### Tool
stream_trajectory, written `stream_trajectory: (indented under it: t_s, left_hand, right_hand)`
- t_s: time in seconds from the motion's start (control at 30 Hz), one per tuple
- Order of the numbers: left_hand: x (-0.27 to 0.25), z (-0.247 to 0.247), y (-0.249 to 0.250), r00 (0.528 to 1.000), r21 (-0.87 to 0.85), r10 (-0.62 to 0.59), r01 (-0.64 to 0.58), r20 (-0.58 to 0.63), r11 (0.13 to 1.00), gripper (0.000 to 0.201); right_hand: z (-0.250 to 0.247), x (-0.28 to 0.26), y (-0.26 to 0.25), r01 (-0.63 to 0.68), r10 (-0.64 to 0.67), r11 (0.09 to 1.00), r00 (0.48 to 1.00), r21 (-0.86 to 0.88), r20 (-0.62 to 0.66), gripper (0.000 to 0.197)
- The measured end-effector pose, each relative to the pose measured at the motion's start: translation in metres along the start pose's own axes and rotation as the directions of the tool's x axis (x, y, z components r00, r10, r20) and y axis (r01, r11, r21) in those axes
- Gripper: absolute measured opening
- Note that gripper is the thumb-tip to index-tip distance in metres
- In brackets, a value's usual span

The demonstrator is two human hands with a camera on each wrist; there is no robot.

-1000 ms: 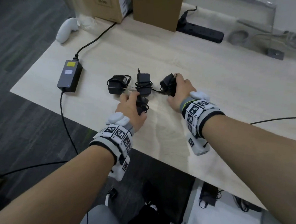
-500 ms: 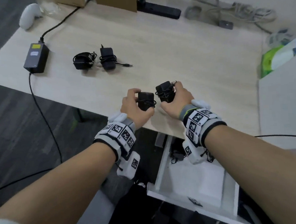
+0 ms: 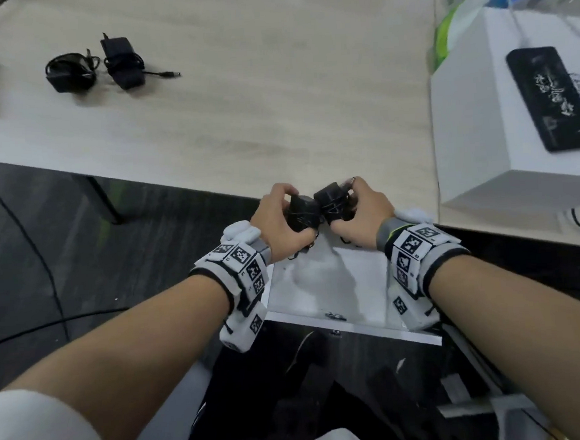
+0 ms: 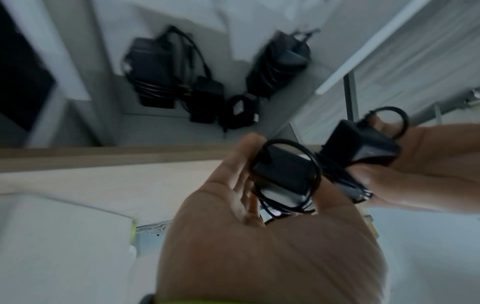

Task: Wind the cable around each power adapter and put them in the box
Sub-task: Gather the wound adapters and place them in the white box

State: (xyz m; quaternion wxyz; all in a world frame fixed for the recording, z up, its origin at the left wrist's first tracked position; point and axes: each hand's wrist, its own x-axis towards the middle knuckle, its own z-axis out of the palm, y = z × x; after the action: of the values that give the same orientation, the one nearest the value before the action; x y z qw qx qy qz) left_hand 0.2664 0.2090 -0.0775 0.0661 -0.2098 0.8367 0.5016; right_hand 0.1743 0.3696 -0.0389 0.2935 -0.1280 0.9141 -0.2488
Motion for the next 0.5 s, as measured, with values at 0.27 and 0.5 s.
stream_trajectory:
  t_s: [0.27, 0.5]
  left_hand:
    - [-0.002, 0.027, 0.015, 0.93, 0.224, -0.083, 0.0, 0.359, 0.975, 0.057]
    - [0.012, 0.059, 0.011, 0.846, 0.512, -0.261, -0.016, 0.464, 0.859, 0.075]
  right_hand:
    - [-0.018, -0.027, 0.049, 0.041, -0.031, 0.986, 0.997, -0.161, 0.065, 0.051]
    - [-0.002, -0.029, 0.075, 0.014, 0.038, 0.953, 0.986, -0.302, 0.163, 0.06]
